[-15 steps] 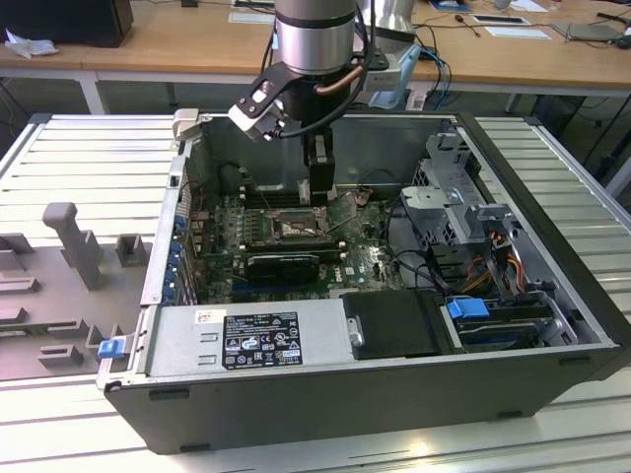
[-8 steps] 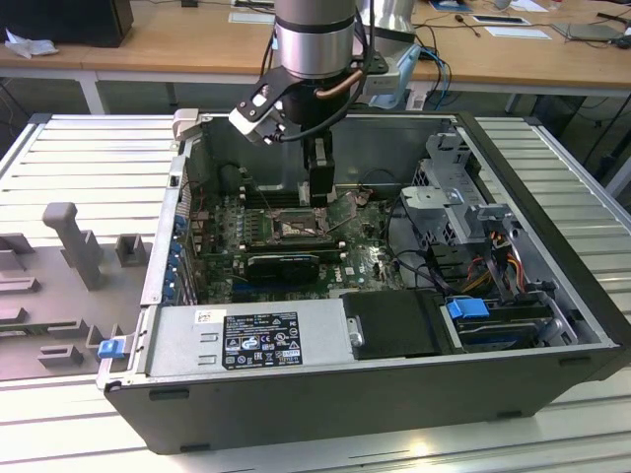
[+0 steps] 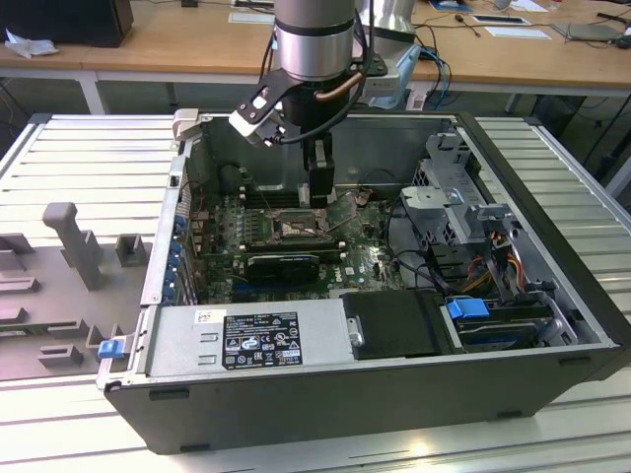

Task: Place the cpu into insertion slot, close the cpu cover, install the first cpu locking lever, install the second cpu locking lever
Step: 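Place the cpu into insertion slot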

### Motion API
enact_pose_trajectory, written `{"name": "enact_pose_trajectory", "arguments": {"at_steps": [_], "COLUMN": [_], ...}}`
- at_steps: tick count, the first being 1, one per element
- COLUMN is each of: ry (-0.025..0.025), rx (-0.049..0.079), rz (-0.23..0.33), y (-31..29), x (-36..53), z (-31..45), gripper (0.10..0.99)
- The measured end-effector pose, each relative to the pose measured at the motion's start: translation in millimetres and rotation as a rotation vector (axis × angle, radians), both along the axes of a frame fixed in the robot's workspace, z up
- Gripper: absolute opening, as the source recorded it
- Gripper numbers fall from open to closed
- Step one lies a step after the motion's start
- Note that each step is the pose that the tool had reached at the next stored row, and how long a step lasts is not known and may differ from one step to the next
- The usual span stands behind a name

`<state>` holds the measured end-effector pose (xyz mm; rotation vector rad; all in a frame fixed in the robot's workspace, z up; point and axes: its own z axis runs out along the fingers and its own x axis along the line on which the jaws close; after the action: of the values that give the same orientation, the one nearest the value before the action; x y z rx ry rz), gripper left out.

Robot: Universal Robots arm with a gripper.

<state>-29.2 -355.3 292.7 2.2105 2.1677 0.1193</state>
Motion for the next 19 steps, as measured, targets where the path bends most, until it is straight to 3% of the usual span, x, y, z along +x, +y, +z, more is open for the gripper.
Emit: {"name": "enact_pose_trajectory", "arguments": {"at_steps": [12, 16, 19], "ry": [0.0004, 0.0004, 0.0004], "rx": [0.001, 0.001, 0.001], "rz": [0.004, 0.004, -0.024], "y": [0.3, 0.5, 3.7], "x": [-2.2, -6.2, -7.4], "z": [-12.0, -19.6, -30.3], "gripper": [0.529, 0.529, 0.529]}}
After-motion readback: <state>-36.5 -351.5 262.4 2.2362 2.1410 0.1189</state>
